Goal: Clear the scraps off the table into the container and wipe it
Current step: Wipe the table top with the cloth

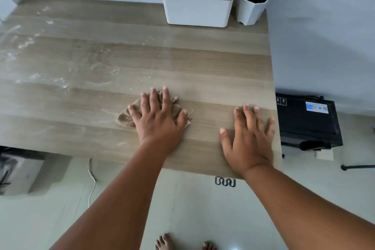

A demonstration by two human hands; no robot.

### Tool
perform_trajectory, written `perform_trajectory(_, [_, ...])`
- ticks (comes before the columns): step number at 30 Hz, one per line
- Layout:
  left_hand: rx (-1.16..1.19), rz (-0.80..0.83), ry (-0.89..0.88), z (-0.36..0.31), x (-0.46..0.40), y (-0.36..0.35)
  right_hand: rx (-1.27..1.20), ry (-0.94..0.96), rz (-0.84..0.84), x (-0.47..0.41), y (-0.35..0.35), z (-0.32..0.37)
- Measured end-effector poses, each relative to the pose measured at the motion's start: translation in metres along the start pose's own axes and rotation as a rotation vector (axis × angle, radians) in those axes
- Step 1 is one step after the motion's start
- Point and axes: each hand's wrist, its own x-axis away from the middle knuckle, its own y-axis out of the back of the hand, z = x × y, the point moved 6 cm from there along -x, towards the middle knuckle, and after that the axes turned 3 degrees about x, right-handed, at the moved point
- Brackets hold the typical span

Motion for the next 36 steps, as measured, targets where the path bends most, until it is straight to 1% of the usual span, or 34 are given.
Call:
perform_trajectory(2, [0.001,0.003,-0.028,-0.015,0.001,-0.005,-0.001,-0.01,0.005,-0.002,-0.001,-0.001])
perform_trajectory(4, [0.008,0.009,-0.108,-0.023,0.017,-0.004,-0.006,-0.031,0.012,-0.003,0.001,-0.003])
perform_trajectory(7, [0.026,-0.013,-0.324,-0.012,0.053,0.003,0.01,-0.086,0.023,-0.011,0.008,0.005])
perform_trajectory(9, [0.015,-0.036,-0.471,0.007,0.068,0.008,0.009,-0.168,0.034,-0.027,0.012,0.018])
perform_trajectory(10, [0.009,-0.047,-0.512,0.02,0.068,0.011,-0.003,-0.212,0.042,-0.039,0.011,0.027])
perform_trajectory(12, [-0.019,-0.071,-0.514,0.047,0.059,0.015,-0.037,-0.282,0.077,-0.064,0.008,0.049])
perform_trajectory(16, [-0.037,-0.051,-0.328,0.081,0.019,0.02,-0.011,-0.327,0.104,-0.089,-0.009,0.073])
perform_trajectory(18, [-0.042,-0.029,-0.248,0.082,-0.003,0.019,0.019,-0.331,0.091,-0.089,-0.013,0.073])
perform_trajectory(22, [-0.027,-0.028,-0.117,0.063,-0.038,0.017,0.014,-0.321,0.063,-0.085,-0.01,0.072])
perform_trajectory(24, [-0.005,-0.026,-0.089,0.049,-0.056,0.016,0.008,-0.307,0.062,-0.086,-0.007,0.075])
perform_trajectory(27, [0.017,-0.018,-0.137,0.023,-0.08,0.014,-0.015,-0.261,0.053,-0.089,-0.006,0.077])
perform_trajectory(30, [0.026,0.0,-0.26,-0.001,-0.089,0.012,-0.002,-0.254,0.042,-0.09,-0.005,0.076])
perform_trajectory(36, [0.022,-0.015,-0.511,0.007,-0.069,0.015,0.024,-0.254,0.051,-0.093,-0.007,0.078])
